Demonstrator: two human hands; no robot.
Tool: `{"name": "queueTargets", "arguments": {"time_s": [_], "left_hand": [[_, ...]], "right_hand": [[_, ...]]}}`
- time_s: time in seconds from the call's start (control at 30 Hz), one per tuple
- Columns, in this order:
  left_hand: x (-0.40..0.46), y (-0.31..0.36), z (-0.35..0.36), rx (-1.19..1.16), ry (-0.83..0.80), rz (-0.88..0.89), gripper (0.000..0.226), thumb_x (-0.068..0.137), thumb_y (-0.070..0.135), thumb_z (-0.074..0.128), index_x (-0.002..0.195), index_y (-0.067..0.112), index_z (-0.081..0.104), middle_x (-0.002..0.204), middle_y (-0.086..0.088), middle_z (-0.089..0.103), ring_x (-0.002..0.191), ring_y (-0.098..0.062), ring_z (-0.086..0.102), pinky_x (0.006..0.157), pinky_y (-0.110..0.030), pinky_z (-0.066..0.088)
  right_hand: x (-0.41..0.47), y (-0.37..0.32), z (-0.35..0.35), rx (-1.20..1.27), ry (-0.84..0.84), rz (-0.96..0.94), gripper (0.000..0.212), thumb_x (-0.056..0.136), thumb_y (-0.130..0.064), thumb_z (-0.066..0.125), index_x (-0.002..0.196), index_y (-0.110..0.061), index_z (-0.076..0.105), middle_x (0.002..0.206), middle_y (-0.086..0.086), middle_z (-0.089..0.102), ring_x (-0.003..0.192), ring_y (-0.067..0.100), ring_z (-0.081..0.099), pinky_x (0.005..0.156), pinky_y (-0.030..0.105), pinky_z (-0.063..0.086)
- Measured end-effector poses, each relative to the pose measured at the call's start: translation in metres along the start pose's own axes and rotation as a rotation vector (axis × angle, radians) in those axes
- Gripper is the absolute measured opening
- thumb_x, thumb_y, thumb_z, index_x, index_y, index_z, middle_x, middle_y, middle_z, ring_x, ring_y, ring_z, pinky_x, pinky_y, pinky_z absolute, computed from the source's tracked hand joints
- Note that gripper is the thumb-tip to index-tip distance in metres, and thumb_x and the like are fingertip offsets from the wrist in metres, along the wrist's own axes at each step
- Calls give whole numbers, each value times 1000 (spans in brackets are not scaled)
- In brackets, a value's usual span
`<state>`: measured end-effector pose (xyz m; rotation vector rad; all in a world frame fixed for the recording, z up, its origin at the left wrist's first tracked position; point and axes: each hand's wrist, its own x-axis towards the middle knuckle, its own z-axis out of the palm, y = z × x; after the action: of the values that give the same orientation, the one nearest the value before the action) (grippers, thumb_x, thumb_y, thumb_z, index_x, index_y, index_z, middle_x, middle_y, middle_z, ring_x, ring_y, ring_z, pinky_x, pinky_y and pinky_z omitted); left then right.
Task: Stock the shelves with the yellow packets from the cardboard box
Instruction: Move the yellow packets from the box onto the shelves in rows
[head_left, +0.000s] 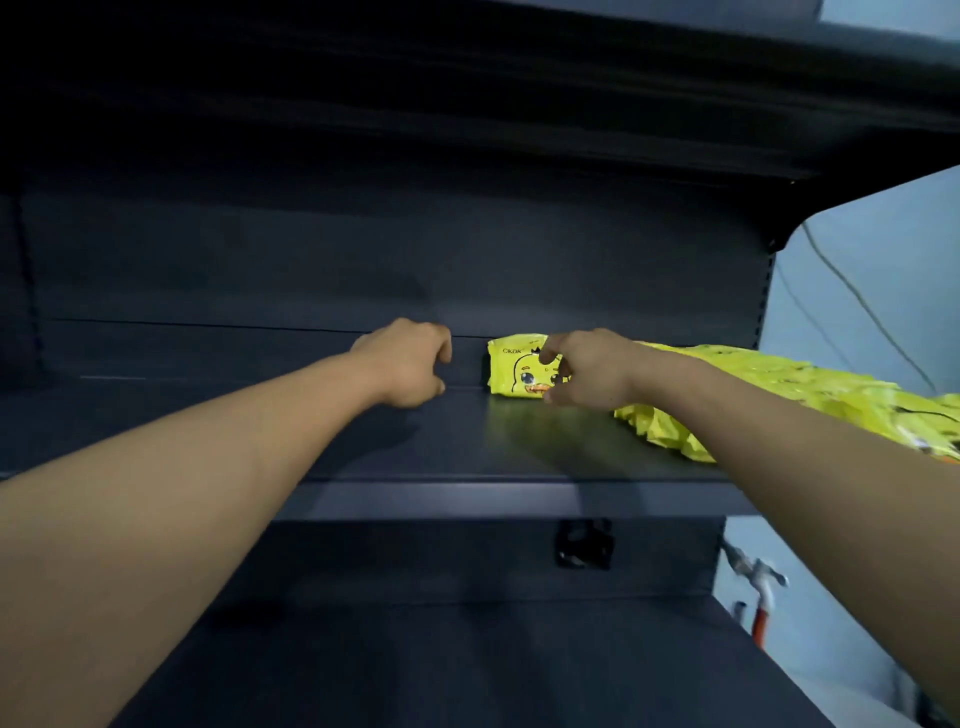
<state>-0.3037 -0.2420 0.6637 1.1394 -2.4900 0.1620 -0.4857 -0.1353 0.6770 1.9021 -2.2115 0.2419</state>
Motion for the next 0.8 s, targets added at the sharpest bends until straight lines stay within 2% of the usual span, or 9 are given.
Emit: {"name": "queueTargets", "arguments": {"time_s": [0.17, 0.27, 0.37, 0.43, 0.53, 0.8], "left_hand": [[-72, -3, -14, -65, 14, 57, 31, 88, 27, 61, 117, 23, 53, 117, 1, 57, 107, -22, 53, 84, -35, 47], [-113, -1, -16, -139, -12, 76, 29, 89, 26, 61, 116, 24, 53, 112, 2, 58, 103, -20, 54, 84, -38, 49], [-151, 0, -14, -164, -46, 94, 30, 90, 25, 61, 118, 24, 52, 111, 4, 57, 101, -17, 53, 79, -34, 46], [-173, -2, -10, -195, -60, 96, 29, 90, 25, 61, 117, 24, 52, 112, 4, 57, 103, -17, 54, 83, -38, 49], [-203, -8, 2, -203, -102, 94, 28, 89, 26, 62, 116, 24, 53, 111, 6, 57, 104, -16, 54, 85, -38, 49], [-272, -39, 87, -151, -346, -33, 29, 88, 26, 61, 116, 24, 53, 112, 5, 57, 101, -15, 55, 83, -36, 50]], "right_hand": [[-60, -51, 2, 55, 33, 30, 51, 86, -29, 60, 133, -17, 45, 127, 7, 55, 112, 25, 52, 85, 28, 42], [-94, -81, 7, 77, 17, 35, 52, 87, -30, 62, 133, -15, 45, 128, 9, 53, 115, 27, 50, 91, 30, 42], [-122, -106, 22, 105, -42, 17, 53, 88, -33, 62, 134, -14, 43, 129, 8, 53, 117, 26, 49, 93, 31, 42], [-135, -117, 38, 136, -79, 10, 54, 87, -34, 63, 134, -15, 43, 129, 9, 53, 114, 26, 51, 87, 28, 41], [-154, -133, 67, 191, -157, -4, 56, 87, -32, 63, 135, -13, 42, 133, 9, 49, 118, 25, 48, 86, 24, 37], [-184, -159, 163, 336, -400, -64, 57, 89, -30, 61, 138, -12, 38, 134, 10, 47, 119, 25, 48, 84, 22, 35]]}}
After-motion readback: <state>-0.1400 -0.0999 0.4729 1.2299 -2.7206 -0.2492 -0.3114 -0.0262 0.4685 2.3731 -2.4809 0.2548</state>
